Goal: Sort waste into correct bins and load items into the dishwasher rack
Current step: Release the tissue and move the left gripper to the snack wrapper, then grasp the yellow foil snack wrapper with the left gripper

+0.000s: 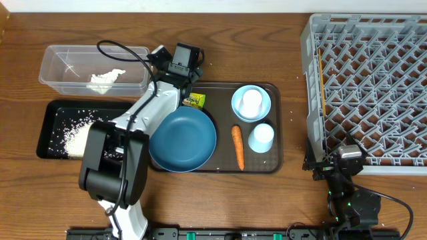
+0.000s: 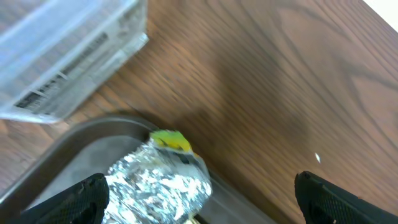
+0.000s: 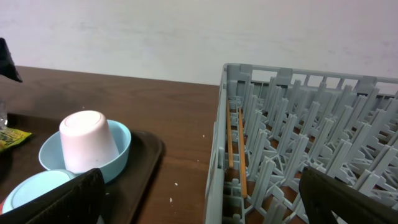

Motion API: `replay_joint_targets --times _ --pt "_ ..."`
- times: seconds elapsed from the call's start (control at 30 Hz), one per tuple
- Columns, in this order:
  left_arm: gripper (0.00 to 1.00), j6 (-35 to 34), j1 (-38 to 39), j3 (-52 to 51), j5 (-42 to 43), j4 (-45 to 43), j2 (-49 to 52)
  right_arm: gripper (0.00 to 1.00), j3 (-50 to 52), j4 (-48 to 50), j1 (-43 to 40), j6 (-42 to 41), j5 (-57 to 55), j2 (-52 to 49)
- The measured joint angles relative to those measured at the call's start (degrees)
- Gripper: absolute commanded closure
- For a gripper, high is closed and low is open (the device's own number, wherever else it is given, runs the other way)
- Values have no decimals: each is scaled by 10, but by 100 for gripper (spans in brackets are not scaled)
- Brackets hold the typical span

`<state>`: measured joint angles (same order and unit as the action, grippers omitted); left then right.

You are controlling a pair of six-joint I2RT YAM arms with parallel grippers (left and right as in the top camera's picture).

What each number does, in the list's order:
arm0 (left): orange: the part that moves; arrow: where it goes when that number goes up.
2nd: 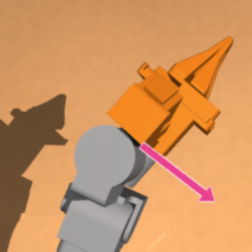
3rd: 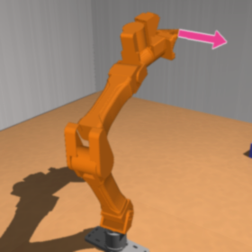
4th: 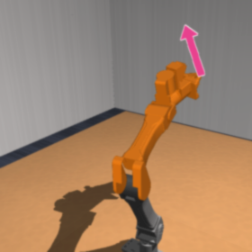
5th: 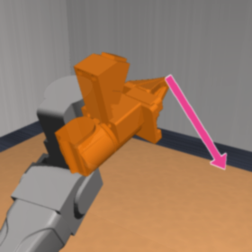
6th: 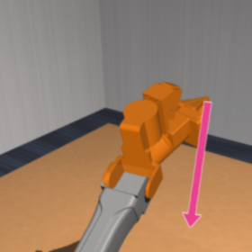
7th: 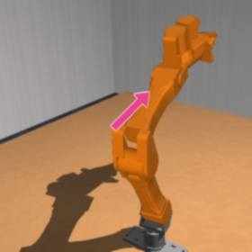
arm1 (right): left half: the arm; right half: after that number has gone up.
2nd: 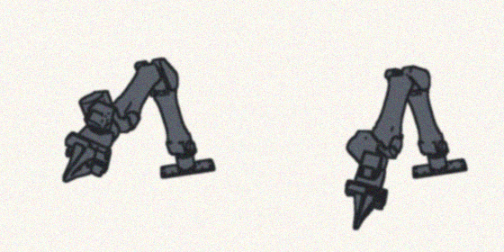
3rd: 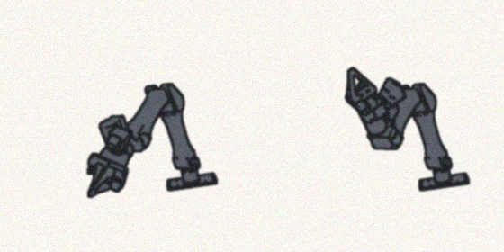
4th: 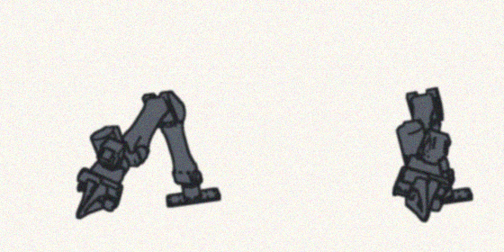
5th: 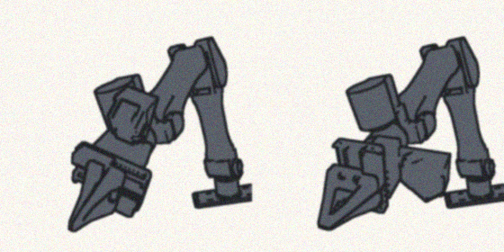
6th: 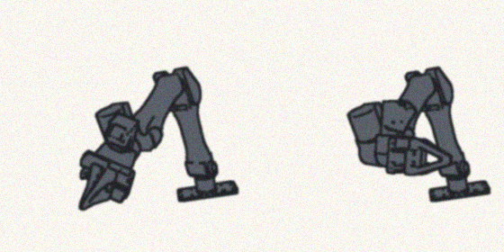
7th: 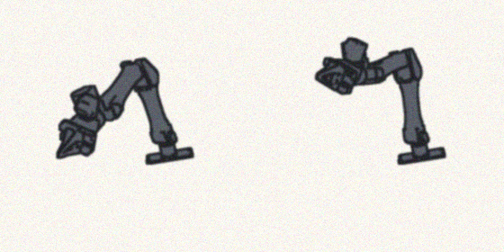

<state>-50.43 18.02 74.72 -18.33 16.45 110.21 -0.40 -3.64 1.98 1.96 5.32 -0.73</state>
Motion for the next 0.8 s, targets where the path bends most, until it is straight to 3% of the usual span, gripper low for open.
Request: replay_joint_targets --times 0.5,0.8 --pt "1 -1 1 0 -33 -44 64 1 0 0 0 0 0 0" --pt "29 28 4 0 -44 -54 64 1 0 0 0 0 0 0"
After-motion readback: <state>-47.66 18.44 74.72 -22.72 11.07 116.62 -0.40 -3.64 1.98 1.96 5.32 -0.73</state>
